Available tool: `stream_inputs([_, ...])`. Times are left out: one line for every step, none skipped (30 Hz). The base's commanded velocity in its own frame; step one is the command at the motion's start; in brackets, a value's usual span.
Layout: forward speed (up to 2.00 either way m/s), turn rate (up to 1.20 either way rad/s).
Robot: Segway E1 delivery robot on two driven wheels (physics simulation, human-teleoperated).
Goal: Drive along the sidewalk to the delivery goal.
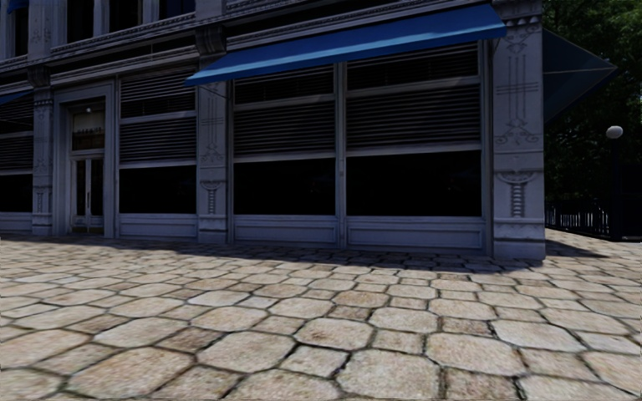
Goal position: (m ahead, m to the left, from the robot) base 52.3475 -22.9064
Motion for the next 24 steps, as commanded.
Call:
stream_inputs([0.70,0.00])
stream_inputs([0.70,0.00])
stream_inputs([0.70,-0.21])
stream_inputs([0.70,-0.21])
stream_inputs([0.70,-0.34])
stream_inputs([0.70,-0.47])
stream_inputs([0.70,-0.56])
stream_inputs([0.70,-0.62])
stream_inputs([0.70,-0.66])
stream_inputs([0.70,-0.67])
stream_inputs([0.70,-0.24])
stream_inputs([0.70,-0.03])
stream_inputs([0.70,0.00])
stream_inputs([0.70,0.00])
stream_inputs([0.70,0.00])
stream_inputs([0.70,0.00])
stream_inputs([0.70,0.00])
stream_inputs([0.70,0.00])
stream_inputs([0.70,0.00])
stream_inputs([0.70,0.00])
stream_inputs([0.70,0.00])
stream_inputs([0.70,0.00])
stream_inputs([0.70,0.00])
stream_inputs([0.70,0.00])
